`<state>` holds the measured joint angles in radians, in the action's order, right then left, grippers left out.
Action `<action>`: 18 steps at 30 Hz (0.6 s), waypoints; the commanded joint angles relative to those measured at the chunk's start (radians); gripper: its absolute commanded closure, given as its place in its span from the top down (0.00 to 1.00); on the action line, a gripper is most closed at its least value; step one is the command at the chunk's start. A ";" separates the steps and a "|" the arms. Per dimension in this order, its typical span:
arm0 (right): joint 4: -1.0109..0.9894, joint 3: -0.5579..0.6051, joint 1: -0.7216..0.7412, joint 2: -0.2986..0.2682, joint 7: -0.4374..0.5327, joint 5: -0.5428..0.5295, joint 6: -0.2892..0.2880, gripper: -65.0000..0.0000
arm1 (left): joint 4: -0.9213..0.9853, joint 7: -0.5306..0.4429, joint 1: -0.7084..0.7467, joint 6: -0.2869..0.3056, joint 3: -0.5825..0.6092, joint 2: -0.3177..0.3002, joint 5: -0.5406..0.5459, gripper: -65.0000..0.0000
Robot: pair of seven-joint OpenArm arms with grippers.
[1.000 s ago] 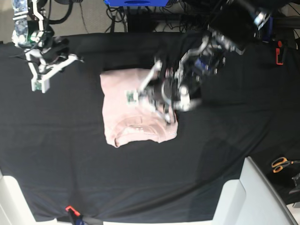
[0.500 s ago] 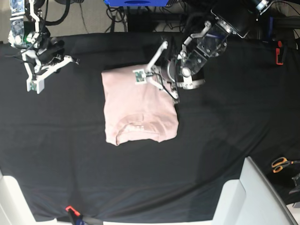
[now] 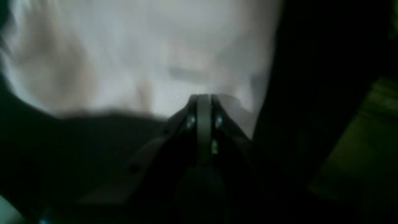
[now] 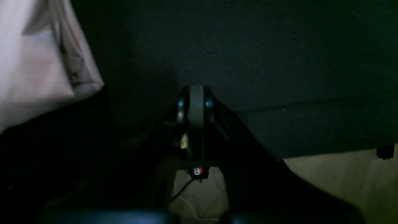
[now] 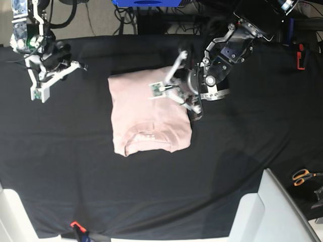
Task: Fold the T-shirt properly
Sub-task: 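Release the shirt and tuck its edge with the left gripper, then raise the left gripper and press the shirt's collar edge with the right gripper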
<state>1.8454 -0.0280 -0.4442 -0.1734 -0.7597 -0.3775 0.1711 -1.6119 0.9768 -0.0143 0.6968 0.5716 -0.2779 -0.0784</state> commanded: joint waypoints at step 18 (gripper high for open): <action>0.087 0.214 0.071 -0.013 0.010 0.001 -0.003 0.00 | -0.318 -0.017 0.147 0.001 -0.413 -0.039 0.016 0.00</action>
<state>1.9114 0.1932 -0.3714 -0.1810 -0.7609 -0.3748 0.1719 -1.9175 0.9577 0.1356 0.7036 0.1524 -0.3088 -0.0620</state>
